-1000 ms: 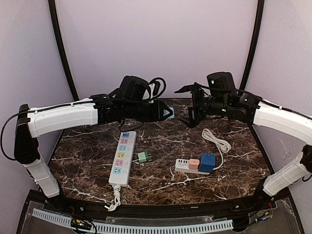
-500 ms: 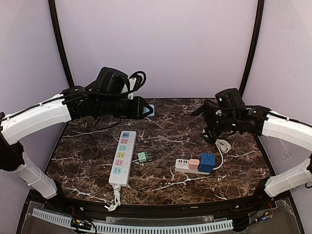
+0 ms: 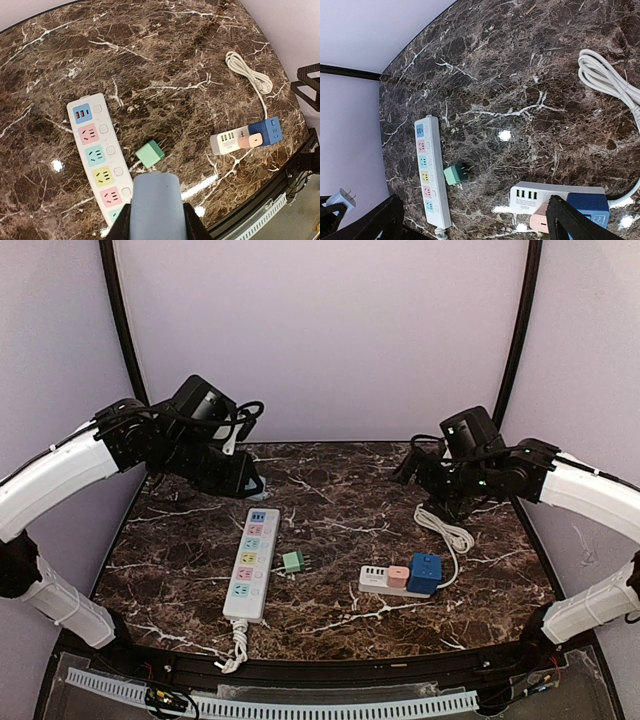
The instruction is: Insert the plug
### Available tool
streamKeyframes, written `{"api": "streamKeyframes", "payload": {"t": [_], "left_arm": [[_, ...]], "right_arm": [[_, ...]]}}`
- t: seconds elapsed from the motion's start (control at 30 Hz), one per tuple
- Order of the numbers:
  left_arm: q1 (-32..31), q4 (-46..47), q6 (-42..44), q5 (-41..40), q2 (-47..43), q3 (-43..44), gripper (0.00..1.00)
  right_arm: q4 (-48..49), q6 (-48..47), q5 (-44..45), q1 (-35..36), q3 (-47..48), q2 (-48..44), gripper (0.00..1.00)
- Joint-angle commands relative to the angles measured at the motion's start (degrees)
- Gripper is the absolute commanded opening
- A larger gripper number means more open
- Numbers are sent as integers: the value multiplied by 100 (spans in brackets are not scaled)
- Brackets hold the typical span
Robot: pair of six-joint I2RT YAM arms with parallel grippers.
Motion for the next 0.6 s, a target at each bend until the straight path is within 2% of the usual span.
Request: {"api": "streamKeyframes", "payload": {"t": [0.0,0.2,0.37,0.57], "left_arm": [[144,-859,196,33,-100,239,1],[566,-1318,631,488,151,313,1],[804,-1592,883,564,515,494,1],[1191,-1593,1130,1120,995,411,1]], "right_arm": [[-266,-562,161,-18,-105,-124,99],[-436,-869,228,-21,-92,-107,99],[-781,-1142,257,-16,51,-230,99],[-1192,-1435,311,-23,10,-495,99]]}}
